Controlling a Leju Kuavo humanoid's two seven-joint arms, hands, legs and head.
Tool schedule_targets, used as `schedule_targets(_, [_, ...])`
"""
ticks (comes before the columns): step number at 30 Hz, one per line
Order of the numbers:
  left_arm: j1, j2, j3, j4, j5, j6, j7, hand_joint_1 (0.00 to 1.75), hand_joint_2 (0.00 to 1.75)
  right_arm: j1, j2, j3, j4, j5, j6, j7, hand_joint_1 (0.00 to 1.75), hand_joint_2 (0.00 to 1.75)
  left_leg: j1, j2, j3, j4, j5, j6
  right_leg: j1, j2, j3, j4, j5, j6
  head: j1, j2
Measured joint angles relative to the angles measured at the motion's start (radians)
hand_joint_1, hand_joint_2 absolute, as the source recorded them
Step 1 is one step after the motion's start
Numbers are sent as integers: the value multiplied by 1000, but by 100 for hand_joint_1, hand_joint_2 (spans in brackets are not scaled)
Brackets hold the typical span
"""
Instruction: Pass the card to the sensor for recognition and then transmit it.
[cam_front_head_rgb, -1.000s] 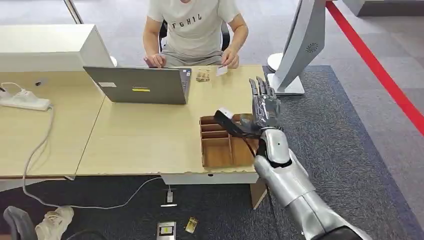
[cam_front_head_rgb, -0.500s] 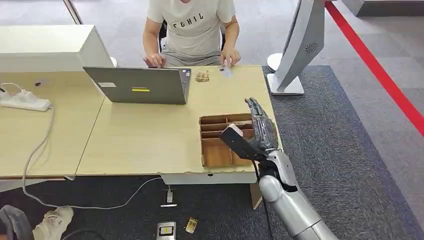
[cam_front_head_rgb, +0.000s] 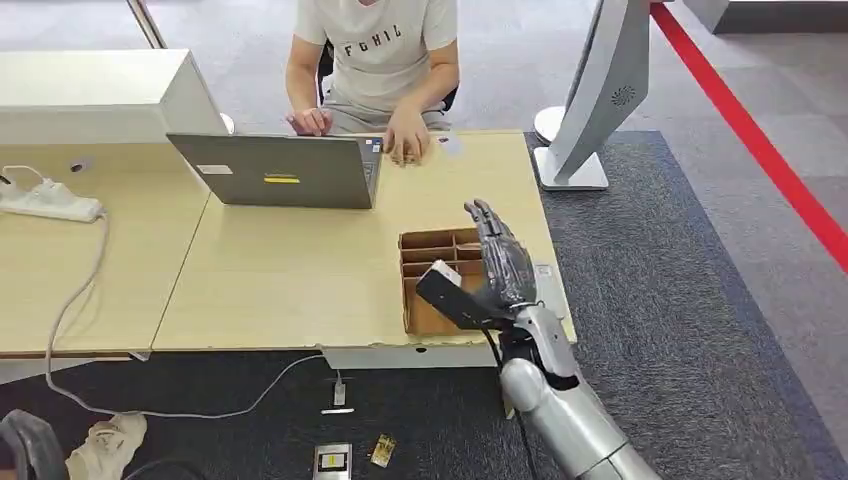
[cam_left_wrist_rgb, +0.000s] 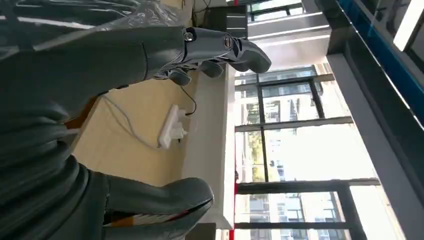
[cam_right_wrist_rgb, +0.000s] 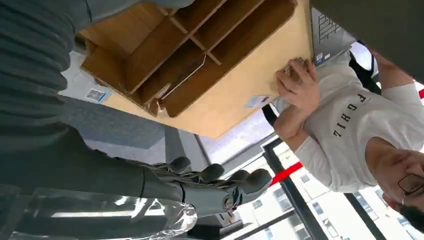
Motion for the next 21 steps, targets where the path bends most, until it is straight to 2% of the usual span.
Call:
schedule_targets(6, [3, -3, -6, 0, -17, 0, 0, 0, 175, -38, 13, 14, 82, 46, -36, 24, 0, 175, 0, 0, 0, 0, 0, 0, 0, 0, 0, 0, 0, 0, 0, 0])
schedule_targets(16, [11, -10, -8, 0, -25, 0, 0, 0, 175, -71, 22, 24, 191, 62, -50, 39, 0, 175, 0, 0, 0, 0, 0, 0, 0, 0, 0, 0, 0, 0, 0, 0])
schedule_targets(21, [13, -35, -8, 0, -10, 0, 0, 0, 175, -91, 26, 29, 252, 68, -56, 39, 0, 175, 0, 0, 0, 0, 0, 0, 0, 0, 0, 0, 0, 0, 0, 0])
